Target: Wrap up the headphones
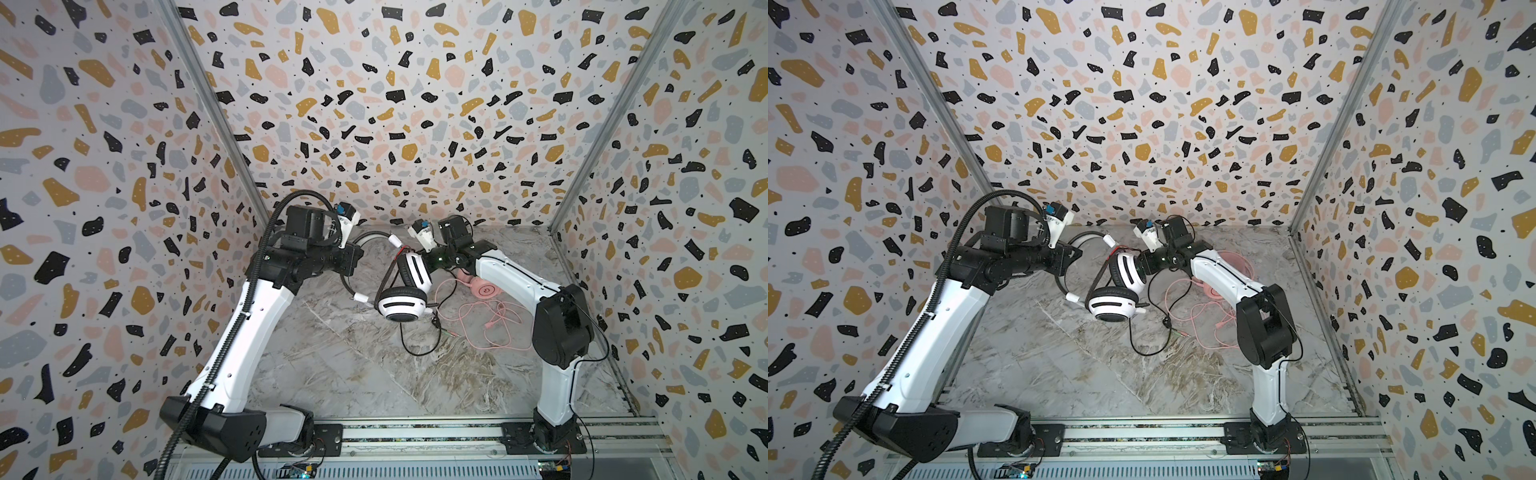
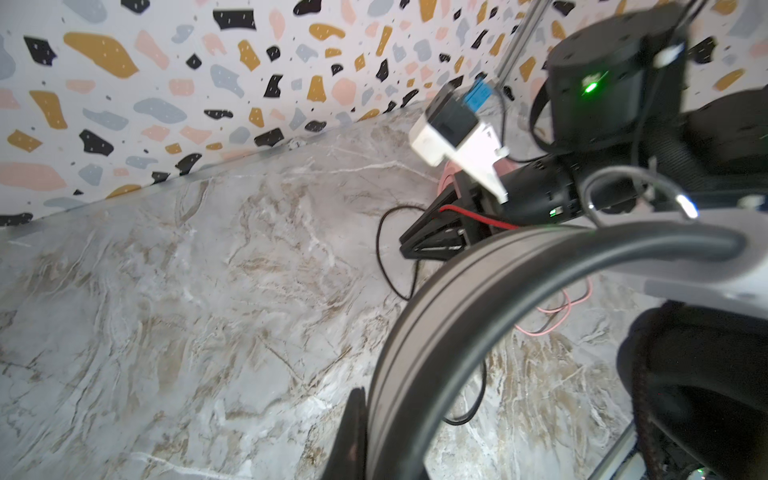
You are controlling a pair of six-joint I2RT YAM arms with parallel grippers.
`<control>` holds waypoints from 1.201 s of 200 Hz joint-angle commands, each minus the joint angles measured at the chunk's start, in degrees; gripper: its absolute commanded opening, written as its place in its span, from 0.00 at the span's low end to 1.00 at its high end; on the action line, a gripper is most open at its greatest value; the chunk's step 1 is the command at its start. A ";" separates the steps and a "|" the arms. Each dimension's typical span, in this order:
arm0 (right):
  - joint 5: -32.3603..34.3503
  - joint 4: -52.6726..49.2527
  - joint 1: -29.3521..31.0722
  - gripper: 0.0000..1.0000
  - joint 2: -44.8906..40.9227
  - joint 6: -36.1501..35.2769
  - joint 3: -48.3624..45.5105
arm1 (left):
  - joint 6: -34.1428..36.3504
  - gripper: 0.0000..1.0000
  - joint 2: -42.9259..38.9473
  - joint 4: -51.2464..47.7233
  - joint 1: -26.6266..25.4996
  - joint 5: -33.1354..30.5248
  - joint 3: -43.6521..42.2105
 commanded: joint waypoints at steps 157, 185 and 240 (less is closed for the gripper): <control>-11.14 39.62 7.07 0.49 6.45 19.37 -13.60 | -19.53 0.00 -2.39 19.20 4.04 12.49 7.86; -11.12 41.19 7.07 0.28 3.59 18.67 -19.72 | -22.71 0.00 -3.19 23.50 7.29 10.55 5.16; -4.66 31.58 7.05 0.00 -9.39 10.39 -32.71 | -26.67 0.00 -3.43 28.79 11.52 -1.33 0.02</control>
